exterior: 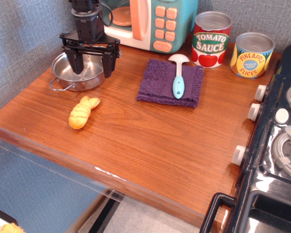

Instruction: PLACE THE PAN IN FRONT OF THE STOVE

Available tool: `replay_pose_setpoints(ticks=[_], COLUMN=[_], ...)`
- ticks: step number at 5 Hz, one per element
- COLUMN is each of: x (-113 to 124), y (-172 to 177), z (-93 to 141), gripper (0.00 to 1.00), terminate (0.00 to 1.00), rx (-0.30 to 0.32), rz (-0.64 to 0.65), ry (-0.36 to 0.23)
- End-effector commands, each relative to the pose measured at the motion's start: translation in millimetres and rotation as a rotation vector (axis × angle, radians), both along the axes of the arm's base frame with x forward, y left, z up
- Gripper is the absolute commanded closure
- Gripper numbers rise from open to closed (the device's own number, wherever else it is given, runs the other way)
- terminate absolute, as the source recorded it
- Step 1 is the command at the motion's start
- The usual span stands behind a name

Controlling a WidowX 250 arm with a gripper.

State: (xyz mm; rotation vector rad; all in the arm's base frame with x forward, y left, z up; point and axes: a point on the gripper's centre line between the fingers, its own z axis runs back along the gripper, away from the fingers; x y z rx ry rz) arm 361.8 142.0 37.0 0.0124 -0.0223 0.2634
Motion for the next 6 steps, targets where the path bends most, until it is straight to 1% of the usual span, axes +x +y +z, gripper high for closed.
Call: replay_pose_setpoints(ticks=[1,2,4,5,6], x=[14.7,14.5,10.3,5.2,-4.3], y=[-0.3,0.2,3.8,4.1,9.3], z=[-3.0,-8.5,-10.1,0.0,27.8], gripper=[0.0,1.0,1.0,1.0,1.0], terminate=[0.0,0.0,0.0,0.0,0.0], rx=[0.019,0.017,0.025,0.038,0.065], rz=[-0.015,-0.015,-0.014,-0.048,-0.084], ry=[-0.025,-0.022,-0.015,-0.05,-0.119])
